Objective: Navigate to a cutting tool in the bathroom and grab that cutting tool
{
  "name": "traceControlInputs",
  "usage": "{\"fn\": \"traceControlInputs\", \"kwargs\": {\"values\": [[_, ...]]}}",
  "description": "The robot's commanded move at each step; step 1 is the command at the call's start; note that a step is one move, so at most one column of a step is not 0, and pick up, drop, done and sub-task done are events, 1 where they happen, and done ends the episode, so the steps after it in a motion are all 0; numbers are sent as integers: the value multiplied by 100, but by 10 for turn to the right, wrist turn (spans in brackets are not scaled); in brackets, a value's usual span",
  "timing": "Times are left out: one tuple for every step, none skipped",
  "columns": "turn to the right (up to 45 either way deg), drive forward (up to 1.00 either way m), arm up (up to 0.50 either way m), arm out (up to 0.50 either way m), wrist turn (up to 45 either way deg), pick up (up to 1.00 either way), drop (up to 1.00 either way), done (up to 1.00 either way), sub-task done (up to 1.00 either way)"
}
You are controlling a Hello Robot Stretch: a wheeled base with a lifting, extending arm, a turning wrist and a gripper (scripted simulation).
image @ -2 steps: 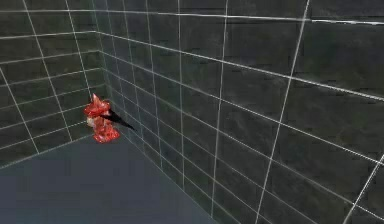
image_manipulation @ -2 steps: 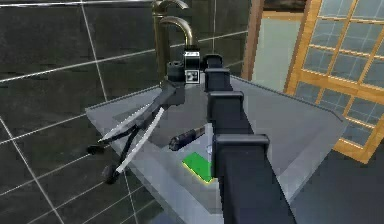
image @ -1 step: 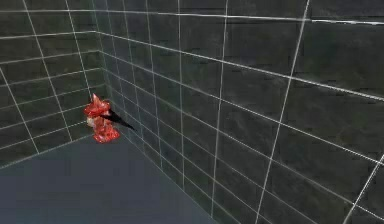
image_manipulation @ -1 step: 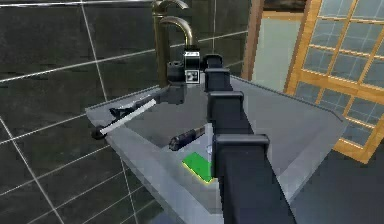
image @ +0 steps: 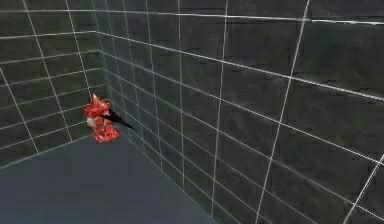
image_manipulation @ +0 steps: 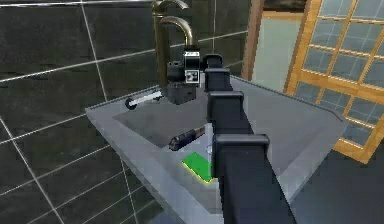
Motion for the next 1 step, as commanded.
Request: {"fn": "traceControlInputs", "kwargs": {"values": [[0,0,0,0,240,0,0,0,0]]}}
